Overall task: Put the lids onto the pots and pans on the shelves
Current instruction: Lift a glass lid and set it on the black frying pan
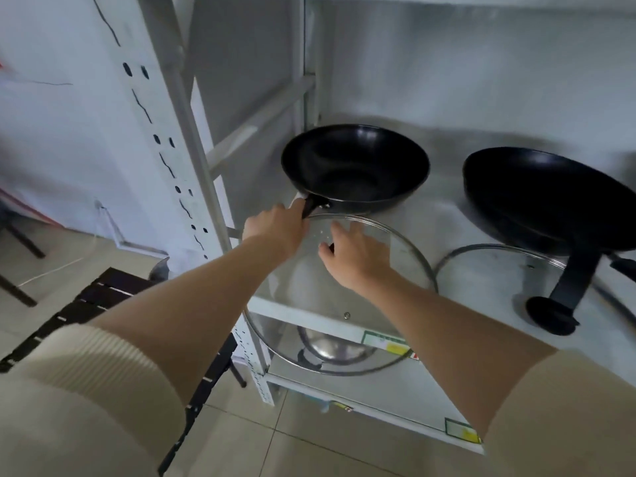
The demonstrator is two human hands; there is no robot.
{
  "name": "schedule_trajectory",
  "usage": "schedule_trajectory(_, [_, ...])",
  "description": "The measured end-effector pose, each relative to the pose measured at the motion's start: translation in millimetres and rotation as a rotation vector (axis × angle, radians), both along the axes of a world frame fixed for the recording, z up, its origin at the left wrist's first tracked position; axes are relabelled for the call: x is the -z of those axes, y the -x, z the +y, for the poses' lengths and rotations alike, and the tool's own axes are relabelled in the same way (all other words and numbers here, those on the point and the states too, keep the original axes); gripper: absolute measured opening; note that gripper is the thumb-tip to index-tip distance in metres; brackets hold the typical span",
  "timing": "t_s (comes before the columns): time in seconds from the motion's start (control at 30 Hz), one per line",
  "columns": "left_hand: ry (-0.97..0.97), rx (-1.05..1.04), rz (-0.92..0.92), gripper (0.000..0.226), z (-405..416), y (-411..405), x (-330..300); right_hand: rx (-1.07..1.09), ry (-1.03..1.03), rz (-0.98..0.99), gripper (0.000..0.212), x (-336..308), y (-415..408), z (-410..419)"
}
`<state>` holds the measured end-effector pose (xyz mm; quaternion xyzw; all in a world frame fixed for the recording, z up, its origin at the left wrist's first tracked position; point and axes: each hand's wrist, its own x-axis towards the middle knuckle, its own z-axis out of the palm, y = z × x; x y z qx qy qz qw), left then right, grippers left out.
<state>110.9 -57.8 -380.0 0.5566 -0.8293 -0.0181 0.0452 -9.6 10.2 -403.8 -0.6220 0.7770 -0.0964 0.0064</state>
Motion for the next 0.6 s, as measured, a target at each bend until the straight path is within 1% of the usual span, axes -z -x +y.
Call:
schedule_trajectory(0.07, [-0.018, -0.003, 0.030, 0.037, -2.5, -0.6, 3.9, -0.012, -0.013, 0.012, 0.041, 8.1, -4.0, -2.9])
schedule_trajectory(0.2, [-0.101, 0.003, 0.095, 0.037, -3.5, -3.0, 8.5, -0.122, 0.003, 0.090, 0.034, 5.1, -5.7, -0.8])
schedule_trajectory(0.4, [-0.171, 0.019, 0.126, 0.038, -12.6, -6.9, -11.8, -0.143, 0.000, 0.097, 0.025, -44.2, 9.3, 31.4])
schedule_trajectory(0.53, [-0.233, 0.006, 0.186, 0.038, -0.6, -8.3, -12.5, -0.131, -0.026, 0.177, 0.022, -78.2, 22.9, 56.7])
schedule_trajectory(0.6, [-0.247, 0.015, 0.213, 0.038, 9.4, -10.3, -9.6, -0.119, -0.002, 0.222, 0.023, -91.9, 28.8, 68.7])
